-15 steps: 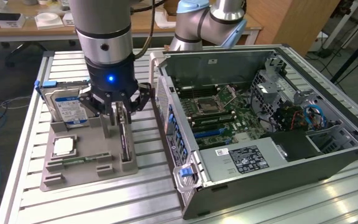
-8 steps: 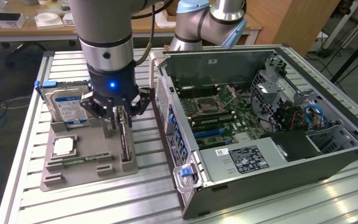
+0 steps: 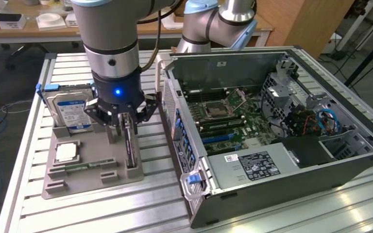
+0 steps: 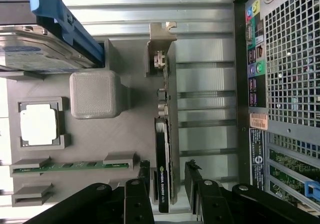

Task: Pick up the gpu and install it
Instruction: 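Pick up the gpu and move the gpu toward the slot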

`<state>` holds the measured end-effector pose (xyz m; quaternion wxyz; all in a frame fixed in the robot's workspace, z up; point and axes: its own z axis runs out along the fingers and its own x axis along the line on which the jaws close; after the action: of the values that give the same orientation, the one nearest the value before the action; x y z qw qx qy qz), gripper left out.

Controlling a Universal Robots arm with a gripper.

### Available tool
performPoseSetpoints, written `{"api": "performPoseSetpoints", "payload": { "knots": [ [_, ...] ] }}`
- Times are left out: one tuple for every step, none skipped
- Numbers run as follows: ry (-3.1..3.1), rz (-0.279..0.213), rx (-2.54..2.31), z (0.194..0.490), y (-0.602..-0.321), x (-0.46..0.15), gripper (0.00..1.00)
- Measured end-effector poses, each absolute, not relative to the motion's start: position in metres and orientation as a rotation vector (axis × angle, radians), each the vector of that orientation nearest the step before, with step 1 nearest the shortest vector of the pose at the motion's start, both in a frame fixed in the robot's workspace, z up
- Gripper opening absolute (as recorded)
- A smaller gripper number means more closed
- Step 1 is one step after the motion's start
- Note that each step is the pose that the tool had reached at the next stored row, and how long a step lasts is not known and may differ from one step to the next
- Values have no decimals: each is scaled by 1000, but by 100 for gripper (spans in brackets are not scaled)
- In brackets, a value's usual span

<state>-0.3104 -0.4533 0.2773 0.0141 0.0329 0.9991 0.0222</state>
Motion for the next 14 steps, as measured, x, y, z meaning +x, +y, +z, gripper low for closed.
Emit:
{"api": "performPoseSetpoints", "payload": {
  "knots": [
    [3111, 69, 103, 277, -453, -310, 41],
    [3111, 70, 103, 277, -453, -310, 41],
    [3110, 70, 103, 276, -453, -310, 41],
    [3111, 70, 103, 275, -453, -310, 41],
    [3111, 69, 103, 274, -453, -311, 41],
    [3111, 69, 103, 272, -452, -310, 41],
    [3111, 70, 103, 270, -452, -310, 41],
    [3111, 70, 103, 269, -452, -310, 41],
    [3111, 69, 103, 267, -452, -310, 41],
    [3111, 69, 103, 266, -452, -310, 41],
    [3111, 69, 103, 264, -452, -310, 41],
    [3111, 69, 103, 263, -452, -310, 41],
    [3111, 69, 103, 262, -451, -311, 41],
    [3111, 69, 103, 260, -451, -311, 41]
  ]
}}
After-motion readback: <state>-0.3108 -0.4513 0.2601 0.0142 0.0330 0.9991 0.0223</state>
